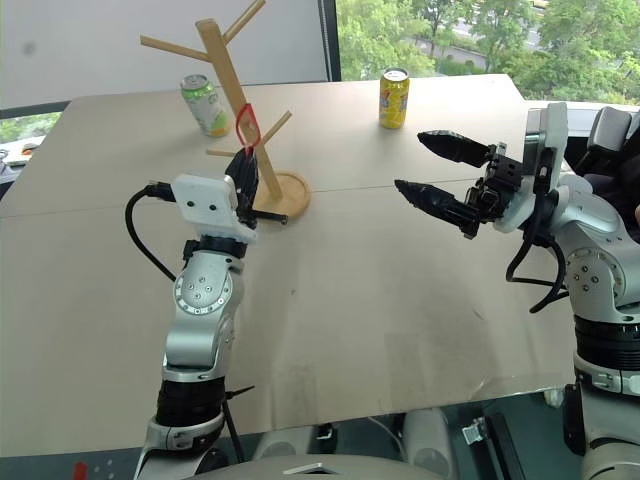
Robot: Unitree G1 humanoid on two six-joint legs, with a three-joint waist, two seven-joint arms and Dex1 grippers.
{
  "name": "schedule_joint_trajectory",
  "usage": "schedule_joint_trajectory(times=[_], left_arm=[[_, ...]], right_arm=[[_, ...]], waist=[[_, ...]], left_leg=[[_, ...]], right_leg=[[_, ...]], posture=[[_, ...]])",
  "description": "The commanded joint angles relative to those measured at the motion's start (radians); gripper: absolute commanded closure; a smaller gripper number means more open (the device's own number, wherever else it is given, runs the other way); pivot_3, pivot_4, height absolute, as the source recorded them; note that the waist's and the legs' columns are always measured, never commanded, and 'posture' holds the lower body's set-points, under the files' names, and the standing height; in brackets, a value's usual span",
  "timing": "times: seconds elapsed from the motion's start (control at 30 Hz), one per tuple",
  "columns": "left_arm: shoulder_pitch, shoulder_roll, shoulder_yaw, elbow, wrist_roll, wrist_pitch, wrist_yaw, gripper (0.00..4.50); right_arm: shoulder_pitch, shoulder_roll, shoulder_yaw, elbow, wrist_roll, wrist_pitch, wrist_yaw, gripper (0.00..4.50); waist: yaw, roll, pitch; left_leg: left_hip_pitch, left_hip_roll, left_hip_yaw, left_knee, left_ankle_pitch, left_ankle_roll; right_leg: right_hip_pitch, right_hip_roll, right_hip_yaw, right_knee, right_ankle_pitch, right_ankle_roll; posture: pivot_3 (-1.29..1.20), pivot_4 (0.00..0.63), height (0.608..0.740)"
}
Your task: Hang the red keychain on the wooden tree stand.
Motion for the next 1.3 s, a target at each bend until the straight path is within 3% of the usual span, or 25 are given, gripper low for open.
schedule_joint_trajectory(times=[0.03,0.63,0.77,1.0,1.3], left_arm=[[-0.014,0.0,-0.011,-0.001,0.009,-0.022,0.0,4.47],[-0.132,-0.017,0.017,0.157,0.012,-0.013,0.053,4.47],[-0.126,-0.021,0.014,0.158,-0.001,-0.026,0.043,3.13],[-0.082,-0.013,0.018,0.126,-0.034,-0.067,0.016,0.04],[0.176,0.01,0.148,0.009,-0.169,-0.065,-0.026,0.04]], right_arm=[[-0.008,0.0,-0.038,-0.028,0.002,-0.021,-0.002,0.0],[0.002,0.002,-0.041,-0.033,-0.003,-0.028,-0.006,0.0],[-0.002,0.002,-0.039,-0.027,-0.008,-0.033,-0.005,0.0],[0.019,0.022,-0.033,-0.024,-0.034,-0.047,-0.028,0.0],[0.167,0.266,-0.016,0.137,-0.331,-0.311,-0.319,0.0]], waist=[[0.0,0.0,0.0],[0.0,0.0,0.0],[0.0,0.0,0.0],[0.0,0.0,0.0],[-0.01,0.0,0.0]], left_leg=[[0.0,0.0,0.0,0.0,0.0,0.0],[0.0,0.0,0.001,0.0,0.0,0.0],[0.0,0.0,0.001,0.0,0.0,0.0],[0.0,0.0,0.001,0.0,0.0,0.0],[0.0,0.001,0.002,0.0,0.0,0.0]], right_leg=[[0.0,0.0,0.0,0.0,0.0,0.0],[0.0,0.0,0.0,0.0,0.0,0.0],[0.0,0.0,0.0,0.0,0.0,0.0],[0.0,0.0,0.0,0.0,0.0,0.0],[0.0,0.0,0.0,0.0,-0.001,0.001]], posture=[[0.0,0.15,0.74],[0.0,0.15,0.74],[0.0,0.15,0.74],[0.0,0.15,0.74],[0.0,0.15,0.74]])
